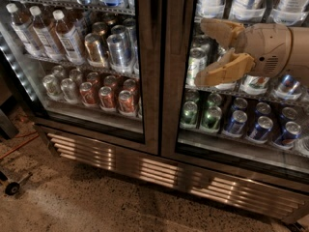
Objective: Open right fridge door
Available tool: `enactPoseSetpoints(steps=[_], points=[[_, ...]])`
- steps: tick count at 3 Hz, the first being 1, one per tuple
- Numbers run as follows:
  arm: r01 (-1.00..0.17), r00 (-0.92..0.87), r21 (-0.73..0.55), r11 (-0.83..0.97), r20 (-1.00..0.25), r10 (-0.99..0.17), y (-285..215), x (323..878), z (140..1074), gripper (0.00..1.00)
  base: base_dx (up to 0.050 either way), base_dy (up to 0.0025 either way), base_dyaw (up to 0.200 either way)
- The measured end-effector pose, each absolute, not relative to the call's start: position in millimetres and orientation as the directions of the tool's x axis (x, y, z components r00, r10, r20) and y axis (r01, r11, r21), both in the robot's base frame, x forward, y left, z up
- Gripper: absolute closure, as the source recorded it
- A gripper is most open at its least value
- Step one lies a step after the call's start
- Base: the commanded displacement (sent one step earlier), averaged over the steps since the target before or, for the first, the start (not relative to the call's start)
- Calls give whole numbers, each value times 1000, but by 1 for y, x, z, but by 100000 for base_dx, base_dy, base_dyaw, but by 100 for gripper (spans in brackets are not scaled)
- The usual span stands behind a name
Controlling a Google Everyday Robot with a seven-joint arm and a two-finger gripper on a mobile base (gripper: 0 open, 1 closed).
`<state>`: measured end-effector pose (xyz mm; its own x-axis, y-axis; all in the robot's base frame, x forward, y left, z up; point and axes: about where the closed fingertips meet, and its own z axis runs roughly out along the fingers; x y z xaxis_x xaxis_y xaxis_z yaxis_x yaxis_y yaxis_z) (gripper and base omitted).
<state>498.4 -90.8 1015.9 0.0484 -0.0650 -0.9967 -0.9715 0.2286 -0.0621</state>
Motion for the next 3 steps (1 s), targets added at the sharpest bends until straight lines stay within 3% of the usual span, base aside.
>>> enactPoseSetpoints(steps=[1, 2, 3], points=[[-972, 48, -62, 229, -997, -65, -91, 498, 1016, 0, -1, 2, 19780], [-972, 48, -62, 229, -997, -65, -91, 498, 1016, 0, 0, 0, 0], [-972, 48, -62, 228, -997, -65, -91, 498, 1016, 19, 0, 0, 0]])
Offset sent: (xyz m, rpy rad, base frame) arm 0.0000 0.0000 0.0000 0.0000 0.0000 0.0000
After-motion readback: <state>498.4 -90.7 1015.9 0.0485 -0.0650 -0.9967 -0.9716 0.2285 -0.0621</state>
